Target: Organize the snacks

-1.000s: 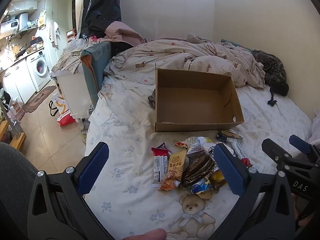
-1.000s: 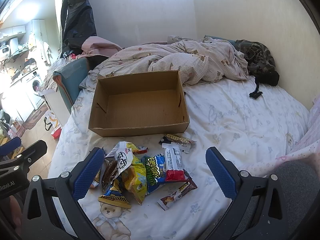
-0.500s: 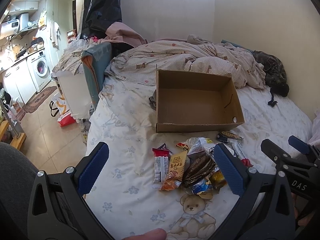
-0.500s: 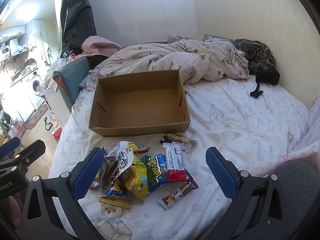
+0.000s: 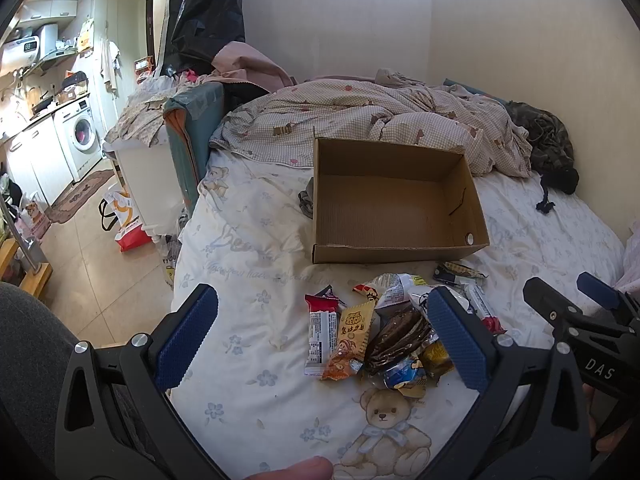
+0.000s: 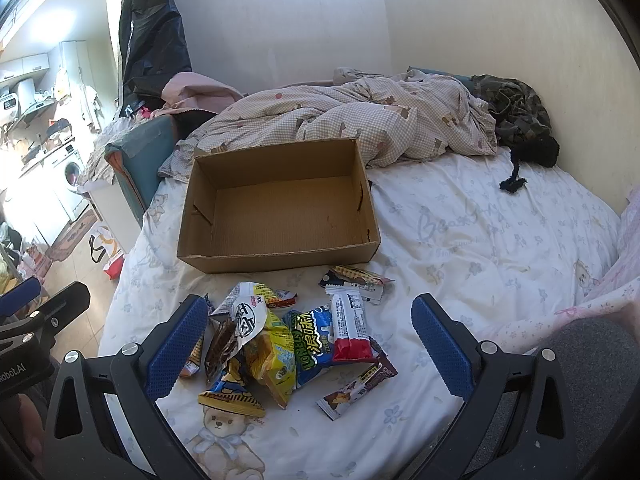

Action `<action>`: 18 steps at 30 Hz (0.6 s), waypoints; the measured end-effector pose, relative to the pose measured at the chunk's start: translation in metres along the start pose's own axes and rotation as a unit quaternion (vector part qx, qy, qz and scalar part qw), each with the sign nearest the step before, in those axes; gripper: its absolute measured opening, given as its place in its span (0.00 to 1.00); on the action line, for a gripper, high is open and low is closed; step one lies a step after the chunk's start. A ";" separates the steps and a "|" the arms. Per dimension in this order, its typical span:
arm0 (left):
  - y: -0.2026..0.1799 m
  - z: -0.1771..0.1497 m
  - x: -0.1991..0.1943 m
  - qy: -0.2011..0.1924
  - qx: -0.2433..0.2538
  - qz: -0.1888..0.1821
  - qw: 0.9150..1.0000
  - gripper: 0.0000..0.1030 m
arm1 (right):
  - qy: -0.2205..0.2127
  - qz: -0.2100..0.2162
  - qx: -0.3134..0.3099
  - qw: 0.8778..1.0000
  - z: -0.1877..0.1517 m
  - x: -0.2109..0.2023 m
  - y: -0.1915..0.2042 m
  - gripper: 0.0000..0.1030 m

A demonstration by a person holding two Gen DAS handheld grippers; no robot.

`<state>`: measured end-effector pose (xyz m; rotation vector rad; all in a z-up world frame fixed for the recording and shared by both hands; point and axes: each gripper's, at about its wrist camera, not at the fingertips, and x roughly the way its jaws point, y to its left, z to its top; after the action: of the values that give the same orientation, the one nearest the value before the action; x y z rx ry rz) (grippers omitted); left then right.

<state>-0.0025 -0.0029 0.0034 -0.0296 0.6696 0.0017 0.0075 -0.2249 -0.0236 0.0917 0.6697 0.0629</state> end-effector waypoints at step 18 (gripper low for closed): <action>0.013 0.022 0.021 0.035 -0.002 0.026 0.999 1.00 | 0.012 0.030 0.029 0.999 0.025 0.003 -0.023 1.00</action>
<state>0.0270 0.0101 0.0071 -0.0170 0.7396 0.0527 0.0260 -0.2495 -0.0086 0.1664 0.6920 0.1018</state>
